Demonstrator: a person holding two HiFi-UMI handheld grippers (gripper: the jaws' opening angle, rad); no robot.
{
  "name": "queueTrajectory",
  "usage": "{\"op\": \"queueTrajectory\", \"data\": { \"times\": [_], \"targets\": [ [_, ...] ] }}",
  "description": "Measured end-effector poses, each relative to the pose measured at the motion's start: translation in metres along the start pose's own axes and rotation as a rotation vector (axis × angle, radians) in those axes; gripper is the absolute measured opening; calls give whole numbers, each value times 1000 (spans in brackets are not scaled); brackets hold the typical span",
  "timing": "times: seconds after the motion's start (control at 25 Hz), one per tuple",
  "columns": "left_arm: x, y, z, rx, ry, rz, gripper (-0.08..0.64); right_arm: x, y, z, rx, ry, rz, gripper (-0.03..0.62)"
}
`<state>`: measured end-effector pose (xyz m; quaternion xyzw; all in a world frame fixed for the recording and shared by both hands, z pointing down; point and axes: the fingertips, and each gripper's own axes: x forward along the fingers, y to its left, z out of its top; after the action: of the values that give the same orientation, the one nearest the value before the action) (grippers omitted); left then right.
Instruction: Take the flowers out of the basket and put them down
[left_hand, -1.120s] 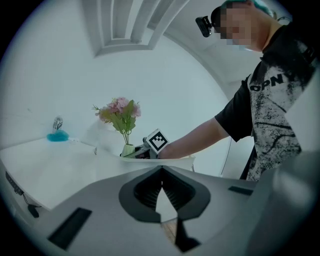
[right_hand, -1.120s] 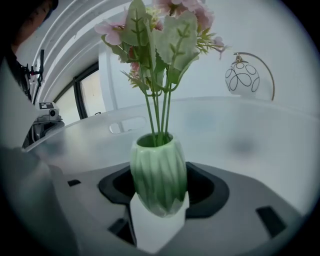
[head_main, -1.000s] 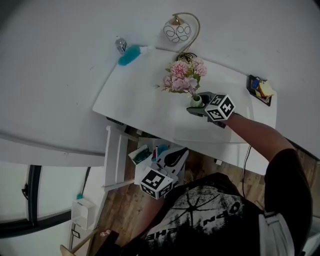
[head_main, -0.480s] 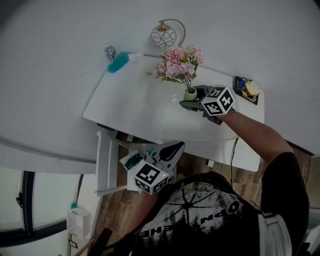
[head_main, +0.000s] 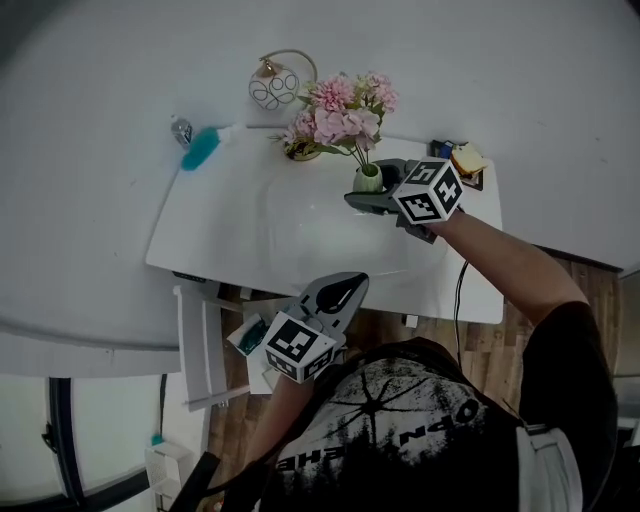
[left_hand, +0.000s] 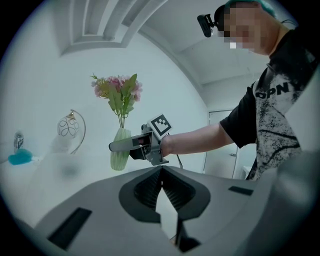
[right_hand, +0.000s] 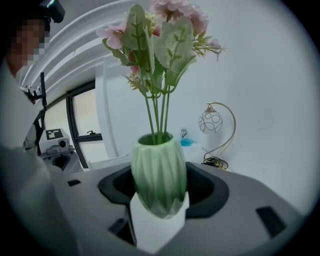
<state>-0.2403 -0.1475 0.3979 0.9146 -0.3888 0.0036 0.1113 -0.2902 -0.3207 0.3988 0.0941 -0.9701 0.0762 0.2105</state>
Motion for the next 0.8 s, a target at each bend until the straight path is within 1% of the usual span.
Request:
{"op": "queueTrajectory", "data": {
  "times": [0.2,0.36,0.6,0.68,0.8],
  "targets": [
    [30,-22,5,13,4,-63,15,-49,-9,-2,16,-30,-41,276],
    [60,-43,10,35,4,-118,15,-97,-26,-7,27,-49,-98,276],
    [129,-101,16,49,20,-165,15,-196,-60,-29,44,-80,-159,276],
    [138,-106,16,46,13,-184,15,-209,-67,-33,44,-72,-184,276],
    [139,-96,15,29,3,-208,15,-208,-73,-37,41,-45,-221,276]
  ]
}}
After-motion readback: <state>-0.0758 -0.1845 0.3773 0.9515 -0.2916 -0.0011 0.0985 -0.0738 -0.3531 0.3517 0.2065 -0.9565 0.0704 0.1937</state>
